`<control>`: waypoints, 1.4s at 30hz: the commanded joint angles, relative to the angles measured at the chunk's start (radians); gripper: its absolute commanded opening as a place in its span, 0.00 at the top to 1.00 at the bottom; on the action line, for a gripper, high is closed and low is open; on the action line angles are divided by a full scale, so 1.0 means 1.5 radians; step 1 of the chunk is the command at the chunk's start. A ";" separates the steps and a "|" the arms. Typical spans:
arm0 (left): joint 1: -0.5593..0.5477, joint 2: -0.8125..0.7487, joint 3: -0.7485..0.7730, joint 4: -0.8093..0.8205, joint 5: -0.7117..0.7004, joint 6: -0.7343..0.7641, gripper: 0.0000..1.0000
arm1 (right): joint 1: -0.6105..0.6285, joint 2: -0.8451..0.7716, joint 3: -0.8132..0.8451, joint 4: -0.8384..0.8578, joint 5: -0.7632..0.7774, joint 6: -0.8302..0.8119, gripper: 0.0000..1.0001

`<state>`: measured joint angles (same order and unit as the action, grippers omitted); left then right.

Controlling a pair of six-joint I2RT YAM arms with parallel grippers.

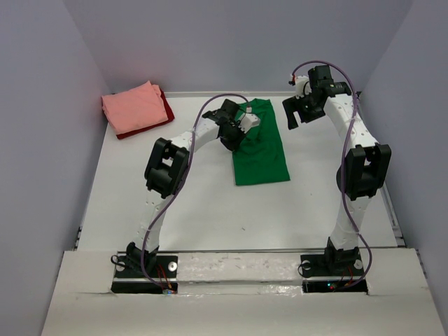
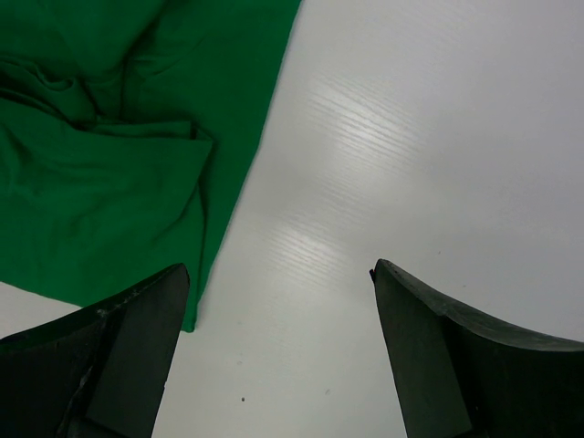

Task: Fold and stack the t-shirts
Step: Grab one side of the 2/3 rectangular tshirt with both arms

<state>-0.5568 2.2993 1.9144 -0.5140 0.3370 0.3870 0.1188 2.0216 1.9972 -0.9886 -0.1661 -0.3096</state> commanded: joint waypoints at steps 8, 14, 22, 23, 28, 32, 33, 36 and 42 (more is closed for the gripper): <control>-0.014 -0.025 0.067 -0.013 -0.035 -0.006 1.00 | 0.002 0.001 0.030 -0.010 -0.015 0.004 0.13; -0.022 -0.009 0.073 -0.025 -0.054 -0.001 1.00 | 0.002 -0.001 0.028 -0.012 -0.019 0.003 0.13; -0.027 0.022 0.077 -0.039 -0.105 -0.004 1.00 | 0.002 -0.006 0.020 -0.012 -0.023 0.000 0.13; -0.028 0.025 0.073 -0.040 -0.113 -0.005 1.00 | 0.002 -0.006 0.019 -0.013 -0.024 0.000 0.13; -0.029 0.032 0.064 -0.035 -0.142 -0.011 1.00 | 0.002 -0.010 0.019 -0.017 -0.036 0.000 0.13; -0.031 0.041 0.069 -0.036 -0.140 -0.012 1.00 | 0.002 -0.016 0.016 -0.019 -0.041 -0.002 0.13; -0.033 0.042 0.071 -0.036 -0.140 -0.013 1.00 | 0.002 -0.017 0.015 -0.020 -0.042 -0.002 0.13; -0.034 0.044 0.075 -0.037 -0.135 -0.014 0.82 | 0.002 -0.019 0.010 -0.020 -0.043 -0.003 0.13; -0.039 0.044 0.076 -0.035 -0.144 -0.016 0.35 | 0.002 -0.023 0.004 -0.020 -0.045 -0.006 0.13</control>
<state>-0.6033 2.3611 1.9923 -0.5468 0.1337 0.3687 0.1188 2.0216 1.9999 -1.0130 -0.2180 -0.3107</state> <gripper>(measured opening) 0.502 0.874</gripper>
